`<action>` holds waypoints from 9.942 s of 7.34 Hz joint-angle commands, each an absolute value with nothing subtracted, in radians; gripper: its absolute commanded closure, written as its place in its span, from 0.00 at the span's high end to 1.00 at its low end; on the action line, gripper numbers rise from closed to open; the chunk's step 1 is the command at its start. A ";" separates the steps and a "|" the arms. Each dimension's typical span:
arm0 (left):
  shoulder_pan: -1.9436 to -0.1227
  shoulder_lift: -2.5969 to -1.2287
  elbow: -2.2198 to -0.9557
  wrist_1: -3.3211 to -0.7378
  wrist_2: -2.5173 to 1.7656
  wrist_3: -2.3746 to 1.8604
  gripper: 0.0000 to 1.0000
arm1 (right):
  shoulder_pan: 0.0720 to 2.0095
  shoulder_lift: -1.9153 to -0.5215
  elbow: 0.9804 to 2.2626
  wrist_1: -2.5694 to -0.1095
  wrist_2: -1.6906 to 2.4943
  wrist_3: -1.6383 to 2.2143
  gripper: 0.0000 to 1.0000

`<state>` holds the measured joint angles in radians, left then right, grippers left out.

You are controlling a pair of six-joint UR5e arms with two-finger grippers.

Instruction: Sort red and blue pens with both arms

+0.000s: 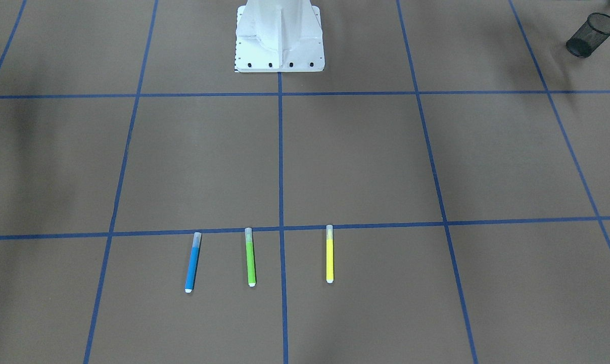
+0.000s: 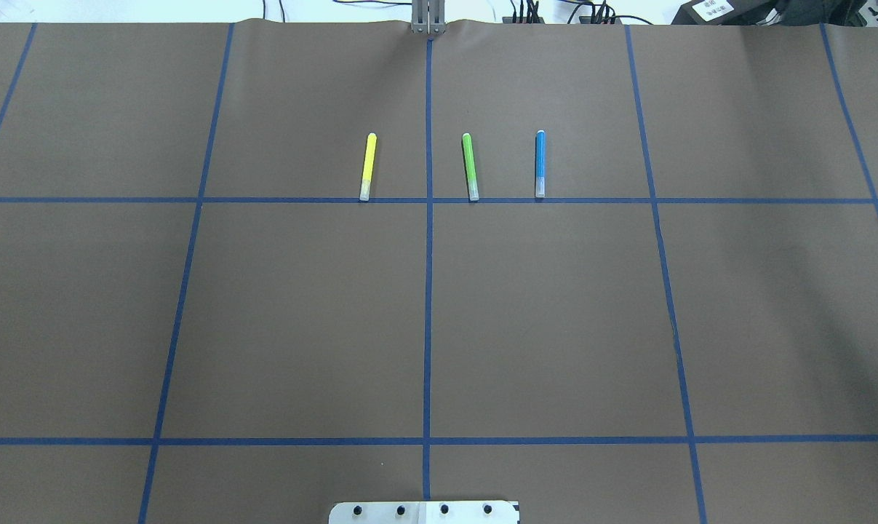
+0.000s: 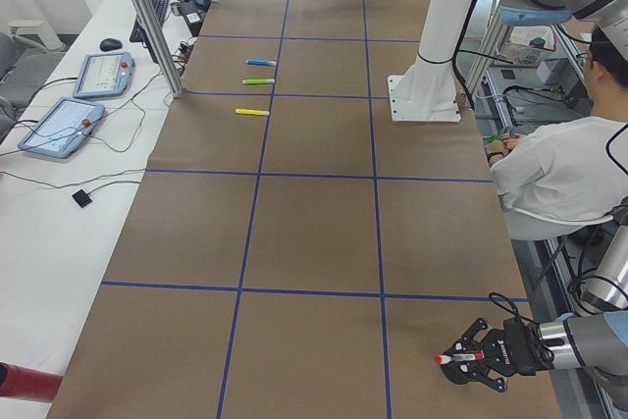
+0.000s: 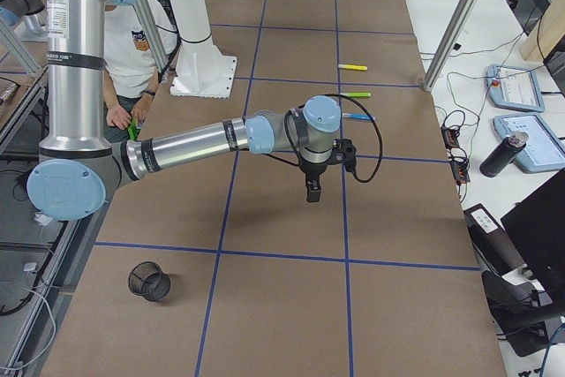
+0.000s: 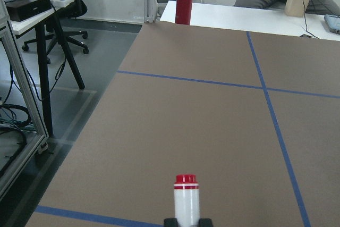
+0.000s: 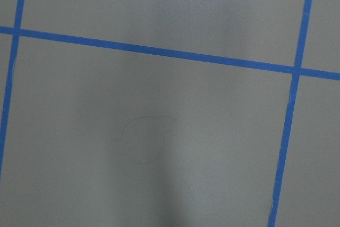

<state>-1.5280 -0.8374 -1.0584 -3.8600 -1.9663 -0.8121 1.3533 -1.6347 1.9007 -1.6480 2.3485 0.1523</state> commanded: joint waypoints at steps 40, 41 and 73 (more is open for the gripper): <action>-1.947 -0.953 -0.808 -4.223 -2.069 -0.712 0.00 | 1.342 -1.649 1.873 -1.647 2.349 0.153 1.00; -1.947 -0.953 -0.808 -4.229 -2.069 -0.712 0.34 | 1.342 -1.649 1.873 -1.647 2.349 0.153 1.00; -1.275 -1.634 -1.371 -2.397 -2.306 -0.493 0.95 | 0.983 -1.138 1.588 -1.465 2.238 0.813 0.99</action>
<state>-1.2666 -1.6306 -1.3553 -2.4617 -2.3738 -0.5919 1.0031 -1.1478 1.6017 -1.4851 2.2489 0.7871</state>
